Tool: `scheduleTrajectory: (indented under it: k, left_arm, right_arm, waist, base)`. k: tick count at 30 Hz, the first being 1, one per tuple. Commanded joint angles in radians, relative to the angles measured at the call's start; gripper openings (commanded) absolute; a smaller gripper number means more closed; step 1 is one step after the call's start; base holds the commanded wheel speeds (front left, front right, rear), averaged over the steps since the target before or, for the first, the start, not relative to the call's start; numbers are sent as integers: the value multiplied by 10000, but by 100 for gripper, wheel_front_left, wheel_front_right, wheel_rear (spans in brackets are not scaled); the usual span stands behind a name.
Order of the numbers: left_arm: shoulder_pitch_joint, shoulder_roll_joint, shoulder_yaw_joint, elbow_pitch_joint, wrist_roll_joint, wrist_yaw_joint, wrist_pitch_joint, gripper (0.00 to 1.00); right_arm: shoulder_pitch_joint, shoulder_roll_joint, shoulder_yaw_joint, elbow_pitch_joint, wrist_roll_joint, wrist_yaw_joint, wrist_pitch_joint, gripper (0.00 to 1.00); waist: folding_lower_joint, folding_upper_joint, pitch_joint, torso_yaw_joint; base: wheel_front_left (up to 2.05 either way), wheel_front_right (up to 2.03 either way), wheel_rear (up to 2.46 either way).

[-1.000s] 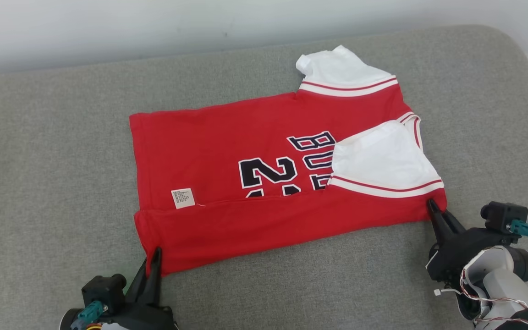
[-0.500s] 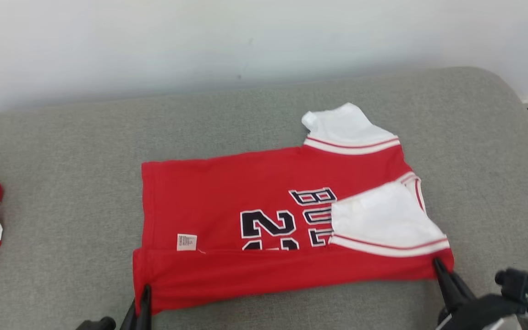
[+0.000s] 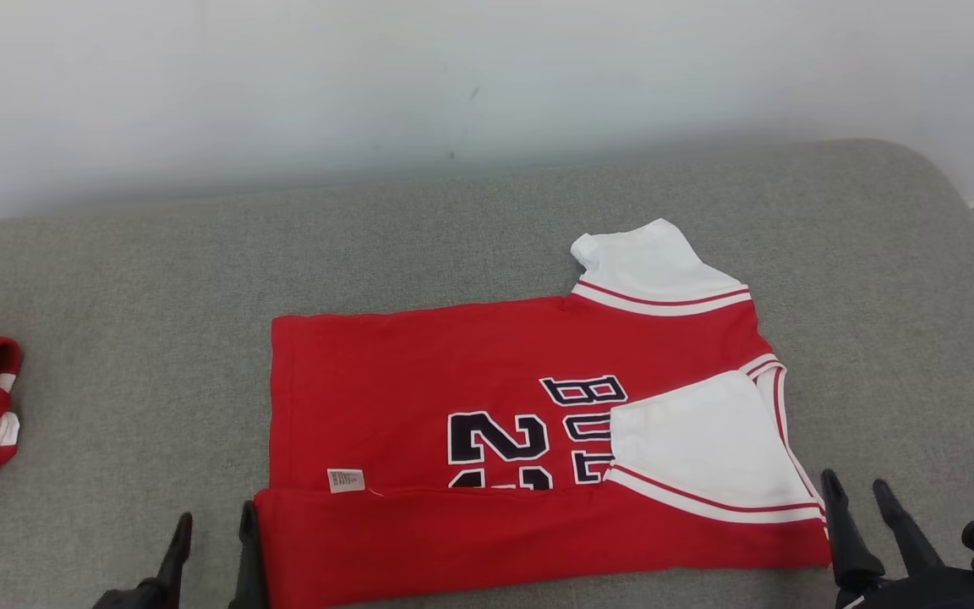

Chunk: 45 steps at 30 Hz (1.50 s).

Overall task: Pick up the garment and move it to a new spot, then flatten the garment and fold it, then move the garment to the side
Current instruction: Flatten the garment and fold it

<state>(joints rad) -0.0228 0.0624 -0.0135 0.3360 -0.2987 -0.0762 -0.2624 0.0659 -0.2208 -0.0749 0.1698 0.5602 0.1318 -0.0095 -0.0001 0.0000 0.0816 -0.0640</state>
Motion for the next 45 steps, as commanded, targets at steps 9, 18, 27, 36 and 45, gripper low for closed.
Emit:
scheduleTrajectory:
  k: [9,18,27,36,45]
  left_arm:
    - [491,-97,1076,-2327,1226,324,-33,100]
    - [1052,96,1347,-3187,2415,364,-33,100]
    - [1411,373,1009,-3036,2767,251,-18,100]
    - [1753,273,773,-2641,2519,202,14,100]
    - [1135,282,807,-2516,2071,162,-18,100]
  right_arm:
    - [-133,443,-232,-1196,-1314,-17,-1206,100]
    - [-24,652,55,-1371,-2379,-18,-2057,100]
    - [159,776,209,-1376,-3025,-18,-2128,100]
    - [219,850,444,-1040,-3388,-18,-2054,100]
    - [-391,557,504,-644,-3357,-18,-1845,100]
  waist:
    - [1,0,-599,124]
    - [1,0,-948,274]
    - [1,0,-1096,398]
    - [1,0,-992,394]
    - [1,0,-694,197]
  base:
    - [0,0,0]
    - [0,0,0]
    - [0,0,0]
    - [0,0,0]
    - [0,0,0]
